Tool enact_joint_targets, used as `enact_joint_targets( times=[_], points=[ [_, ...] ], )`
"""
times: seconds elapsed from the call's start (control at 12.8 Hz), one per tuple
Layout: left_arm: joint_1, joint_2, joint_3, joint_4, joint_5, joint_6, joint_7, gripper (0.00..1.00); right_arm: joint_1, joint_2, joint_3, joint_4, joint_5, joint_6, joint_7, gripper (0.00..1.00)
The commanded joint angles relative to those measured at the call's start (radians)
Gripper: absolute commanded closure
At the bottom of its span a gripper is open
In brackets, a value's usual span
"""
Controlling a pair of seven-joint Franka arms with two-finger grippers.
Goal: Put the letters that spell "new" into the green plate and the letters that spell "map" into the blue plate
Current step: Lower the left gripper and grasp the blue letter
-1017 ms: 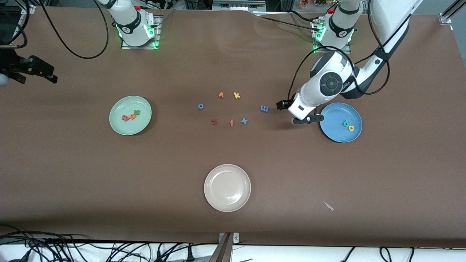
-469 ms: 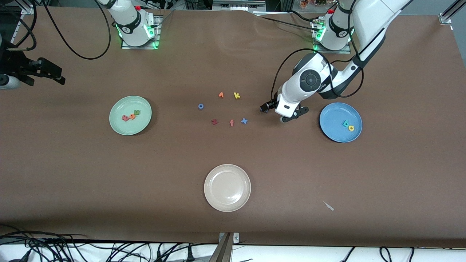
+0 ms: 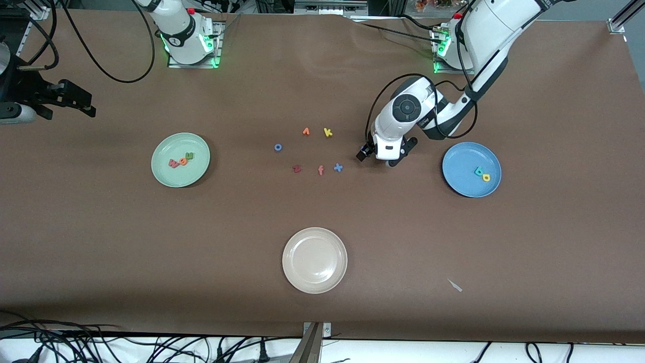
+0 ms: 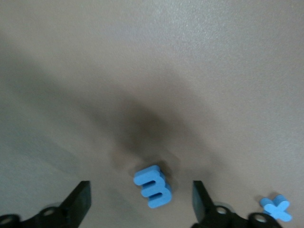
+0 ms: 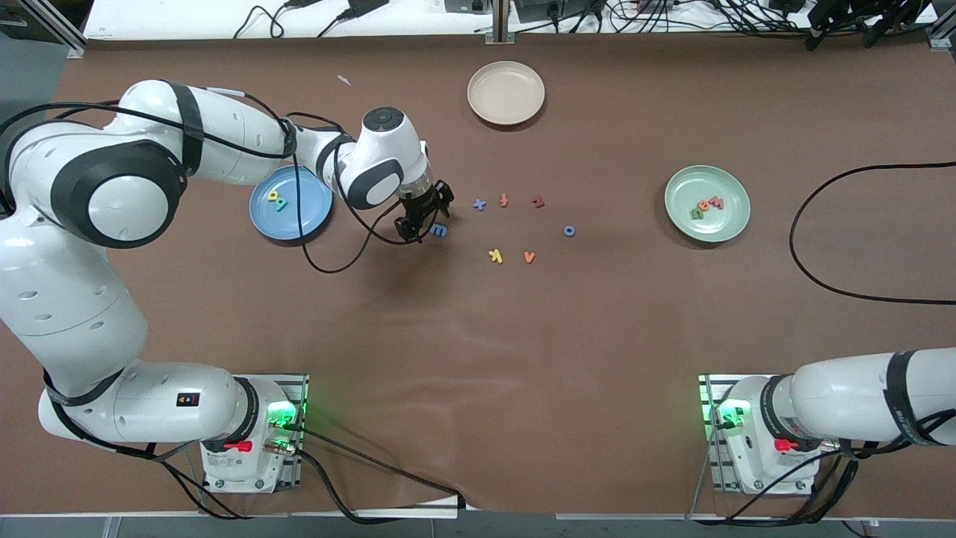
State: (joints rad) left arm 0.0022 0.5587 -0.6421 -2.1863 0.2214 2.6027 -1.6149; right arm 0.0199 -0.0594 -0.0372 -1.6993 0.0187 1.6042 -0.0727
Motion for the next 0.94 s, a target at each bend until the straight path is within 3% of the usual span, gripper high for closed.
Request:
enact_joint_targets(
  times=[0.0,0.08,0.55,0.86],
  points=[
    [-0.022,0.023,0.013,0.019,0.027,0.031,-0.069,0.17,-0.005,0.009,-0.012,0.017,0.009,-0.015,0.013,0.0],
    [-0.022,0.024,0.013,0.02,0.026,0.037,-0.071,0.22,-0.005,0.009,-0.012,0.013,0.01,-0.026,0.013,0.0],
    [-0.05,0.061,0.044,0.053,0.047,0.043,-0.097,0.31,-0.005,0.007,-0.012,0.015,0.013,-0.03,0.013,0.0],
    [-0.068,0.063,0.058,0.053,0.049,0.043,-0.096,0.52,-0.005,0.007,-0.012,0.017,0.017,-0.046,0.013,0.0]
  ],
)
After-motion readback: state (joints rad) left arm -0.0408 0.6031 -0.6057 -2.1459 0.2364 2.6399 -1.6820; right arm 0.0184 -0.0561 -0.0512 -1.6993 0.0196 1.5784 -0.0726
